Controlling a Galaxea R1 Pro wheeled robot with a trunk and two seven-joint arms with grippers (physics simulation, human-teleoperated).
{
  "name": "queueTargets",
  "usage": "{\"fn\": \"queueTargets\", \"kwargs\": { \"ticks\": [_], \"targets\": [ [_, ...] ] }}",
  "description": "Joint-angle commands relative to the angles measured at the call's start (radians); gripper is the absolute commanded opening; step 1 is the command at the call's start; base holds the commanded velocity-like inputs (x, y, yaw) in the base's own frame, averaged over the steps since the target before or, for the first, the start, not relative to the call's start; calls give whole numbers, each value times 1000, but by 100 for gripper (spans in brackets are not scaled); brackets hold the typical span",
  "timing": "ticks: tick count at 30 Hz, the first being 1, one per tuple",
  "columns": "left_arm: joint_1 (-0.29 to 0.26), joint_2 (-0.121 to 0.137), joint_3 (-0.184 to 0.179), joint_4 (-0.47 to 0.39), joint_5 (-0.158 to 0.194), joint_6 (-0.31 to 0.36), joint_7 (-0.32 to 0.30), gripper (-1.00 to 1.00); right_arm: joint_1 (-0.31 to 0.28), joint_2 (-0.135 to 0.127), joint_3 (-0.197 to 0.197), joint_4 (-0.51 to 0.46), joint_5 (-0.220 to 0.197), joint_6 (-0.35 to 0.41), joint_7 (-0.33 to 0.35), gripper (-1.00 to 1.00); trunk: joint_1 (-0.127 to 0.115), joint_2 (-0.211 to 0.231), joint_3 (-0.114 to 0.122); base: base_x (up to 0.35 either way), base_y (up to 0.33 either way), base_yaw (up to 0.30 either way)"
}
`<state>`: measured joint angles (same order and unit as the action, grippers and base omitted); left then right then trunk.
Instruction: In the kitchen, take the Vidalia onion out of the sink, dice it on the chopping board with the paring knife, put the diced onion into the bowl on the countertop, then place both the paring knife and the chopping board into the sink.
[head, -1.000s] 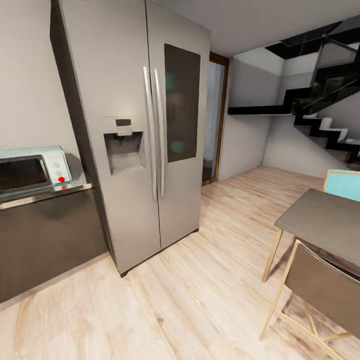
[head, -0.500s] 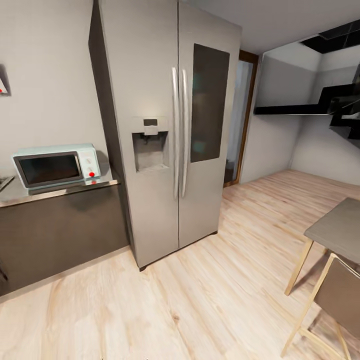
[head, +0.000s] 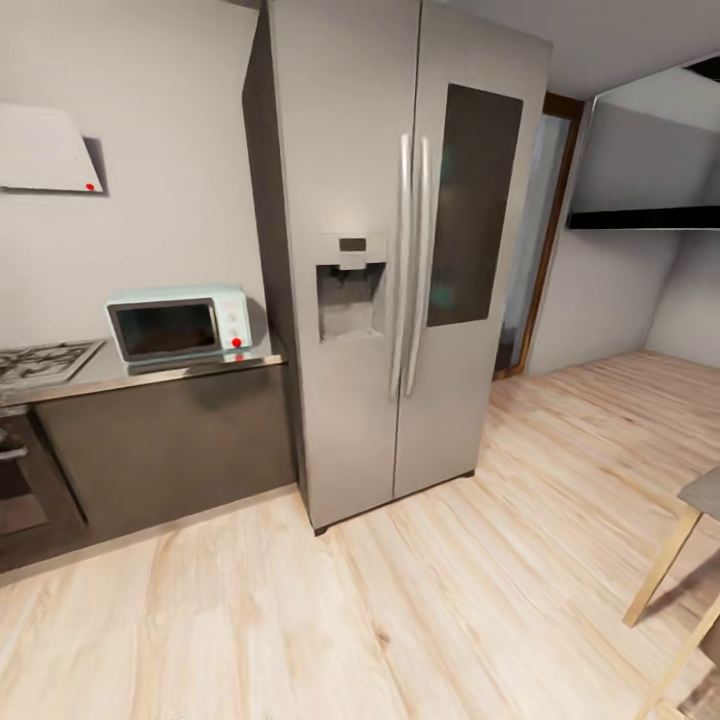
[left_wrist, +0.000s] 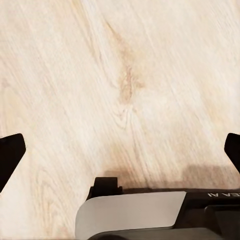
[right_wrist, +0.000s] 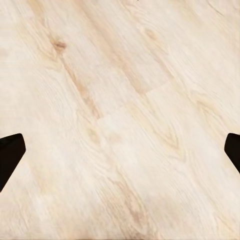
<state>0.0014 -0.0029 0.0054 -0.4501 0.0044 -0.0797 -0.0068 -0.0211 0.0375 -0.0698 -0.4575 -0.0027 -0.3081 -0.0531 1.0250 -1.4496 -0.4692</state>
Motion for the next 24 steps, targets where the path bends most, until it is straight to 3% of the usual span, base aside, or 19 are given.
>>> {"fn": "queueTargets", "kwargs": {
  "ticks": [1, 24],
  "targets": [
    [0, 0, 1, -1, 1, -2, 0, 100, 0, 1, -4, 0, 0, -3, 1, 100, 0, 0, -1, 0, 0, 285],
    [0, 10, 4, -2, 2, -2, -1, 100, 0, -1, -5, 0, 0, -3, 1, 100, 0, 0, -1, 0, 0, 285]
  ]
}}
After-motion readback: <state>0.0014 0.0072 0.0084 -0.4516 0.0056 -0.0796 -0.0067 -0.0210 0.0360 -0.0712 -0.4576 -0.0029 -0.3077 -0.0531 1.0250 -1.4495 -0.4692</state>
